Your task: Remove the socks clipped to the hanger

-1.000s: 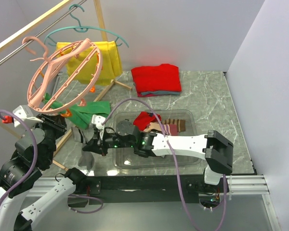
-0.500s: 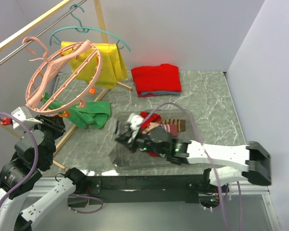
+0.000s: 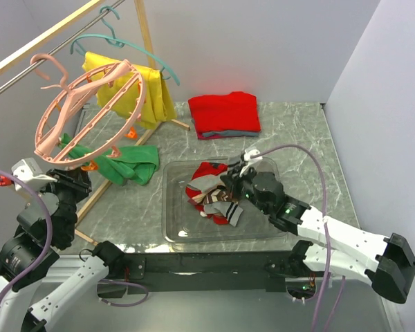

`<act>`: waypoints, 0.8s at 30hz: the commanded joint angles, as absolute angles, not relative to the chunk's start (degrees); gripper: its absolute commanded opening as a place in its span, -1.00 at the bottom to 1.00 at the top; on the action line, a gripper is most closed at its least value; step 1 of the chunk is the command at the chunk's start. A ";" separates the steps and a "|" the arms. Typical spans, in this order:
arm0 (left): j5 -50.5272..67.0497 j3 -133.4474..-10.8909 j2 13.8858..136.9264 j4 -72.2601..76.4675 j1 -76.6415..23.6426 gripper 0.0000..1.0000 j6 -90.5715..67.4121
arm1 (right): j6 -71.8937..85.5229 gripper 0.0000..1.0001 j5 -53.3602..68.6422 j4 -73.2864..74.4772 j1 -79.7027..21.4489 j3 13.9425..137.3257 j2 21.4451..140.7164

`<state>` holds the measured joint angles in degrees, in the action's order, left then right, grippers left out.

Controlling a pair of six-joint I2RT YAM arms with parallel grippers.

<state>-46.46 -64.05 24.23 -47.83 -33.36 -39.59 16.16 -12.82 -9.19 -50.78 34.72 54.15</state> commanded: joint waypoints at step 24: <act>-40.26 -65.39 21.36 -48.16 -33.49 0.52 -37.45 | 29.01 0.15 1.86 -16.80 -56.69 38.76 75.60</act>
<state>-44.31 -62.94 22.33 -48.36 -33.36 -39.46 29.69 5.54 -17.56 -56.97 37.82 79.07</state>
